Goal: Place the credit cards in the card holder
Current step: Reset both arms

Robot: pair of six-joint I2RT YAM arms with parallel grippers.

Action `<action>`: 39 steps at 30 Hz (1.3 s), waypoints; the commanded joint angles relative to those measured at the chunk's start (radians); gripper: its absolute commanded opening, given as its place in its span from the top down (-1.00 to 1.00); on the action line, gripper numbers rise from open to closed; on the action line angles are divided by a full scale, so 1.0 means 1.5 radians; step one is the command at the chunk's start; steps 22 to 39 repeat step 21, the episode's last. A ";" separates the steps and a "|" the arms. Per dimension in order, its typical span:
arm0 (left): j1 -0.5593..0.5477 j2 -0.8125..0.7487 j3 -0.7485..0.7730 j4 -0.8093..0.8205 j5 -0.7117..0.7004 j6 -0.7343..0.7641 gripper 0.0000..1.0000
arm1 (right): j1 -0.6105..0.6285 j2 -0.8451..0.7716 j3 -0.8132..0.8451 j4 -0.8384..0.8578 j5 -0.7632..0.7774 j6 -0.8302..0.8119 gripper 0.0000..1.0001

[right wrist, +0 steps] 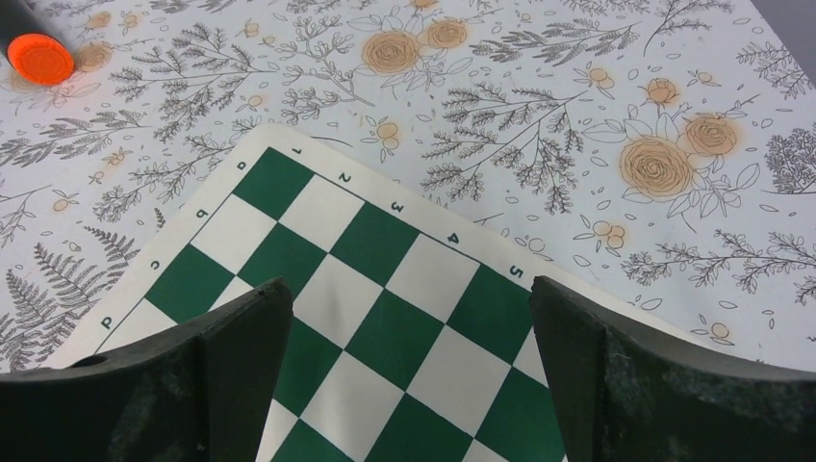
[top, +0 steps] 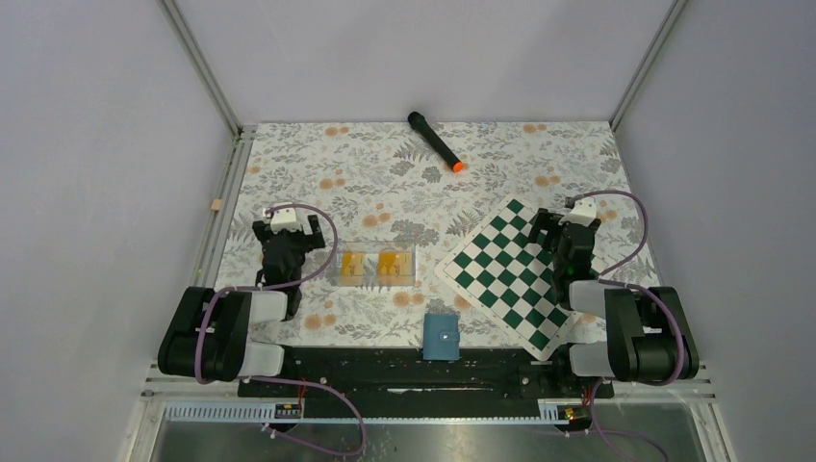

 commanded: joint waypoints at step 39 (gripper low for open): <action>0.004 -0.003 0.020 0.048 0.018 0.000 -0.98 | -0.001 -0.003 -0.011 0.080 0.027 0.001 -0.99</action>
